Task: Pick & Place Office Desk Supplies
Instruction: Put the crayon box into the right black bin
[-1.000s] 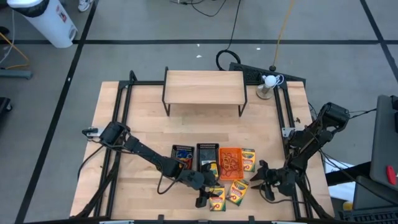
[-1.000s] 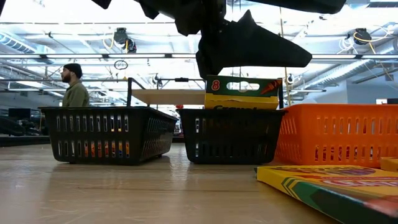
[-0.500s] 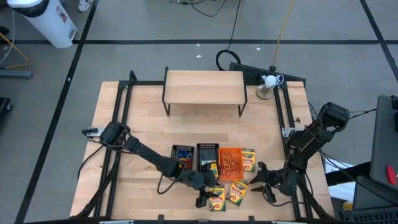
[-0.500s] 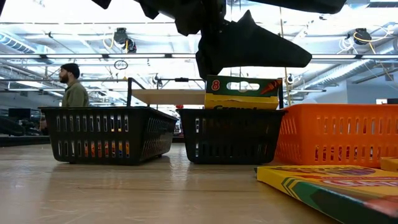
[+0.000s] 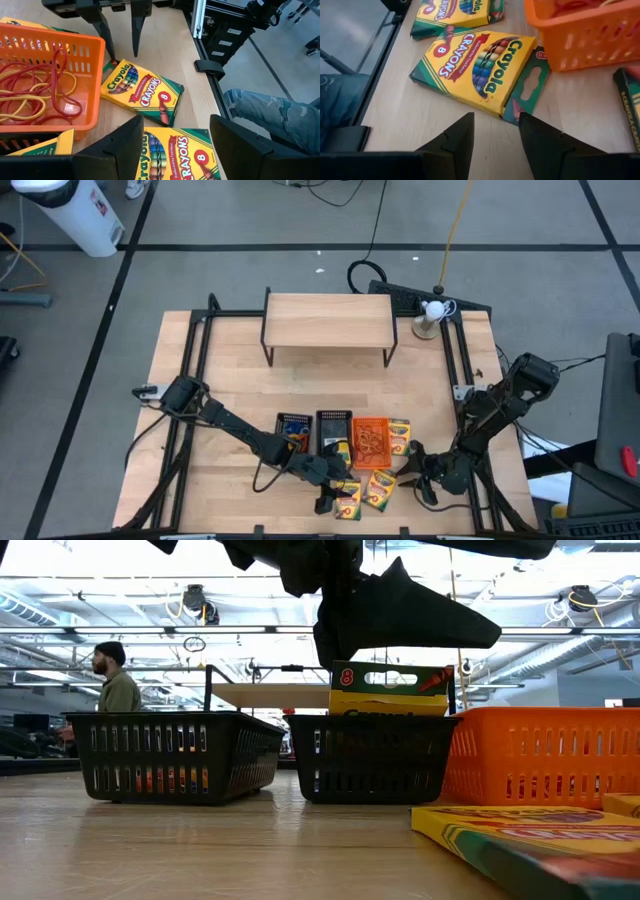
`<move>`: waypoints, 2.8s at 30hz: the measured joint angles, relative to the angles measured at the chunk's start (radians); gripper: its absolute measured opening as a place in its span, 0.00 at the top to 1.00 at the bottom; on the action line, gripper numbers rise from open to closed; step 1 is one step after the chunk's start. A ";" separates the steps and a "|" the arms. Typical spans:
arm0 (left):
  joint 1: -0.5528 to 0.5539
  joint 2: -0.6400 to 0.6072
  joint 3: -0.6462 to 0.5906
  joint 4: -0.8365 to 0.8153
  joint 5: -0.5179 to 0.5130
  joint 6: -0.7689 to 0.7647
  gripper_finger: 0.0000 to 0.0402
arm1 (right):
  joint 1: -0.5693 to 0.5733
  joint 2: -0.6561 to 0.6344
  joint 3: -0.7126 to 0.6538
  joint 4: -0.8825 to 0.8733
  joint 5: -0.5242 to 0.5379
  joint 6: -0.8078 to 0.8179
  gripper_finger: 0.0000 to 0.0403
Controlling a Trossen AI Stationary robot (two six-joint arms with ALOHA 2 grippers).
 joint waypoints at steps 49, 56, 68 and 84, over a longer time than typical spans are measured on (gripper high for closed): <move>-0.001 0.000 0.000 -0.001 0.001 -0.002 0.43 | -0.012 0.005 -0.001 0.061 0.023 -0.136 0.64; -0.001 0.000 0.000 -0.001 0.001 -0.002 0.43 | -0.012 0.005 -0.001 0.063 0.012 -0.137 0.64; -0.001 0.000 0.000 -0.001 0.002 -0.011 0.43 | -0.028 0.005 -0.001 0.077 0.002 -0.145 0.64; -0.006 0.000 0.000 -0.002 0.002 -0.018 0.43 | -0.099 0.184 0.002 0.317 -0.093 -0.172 0.64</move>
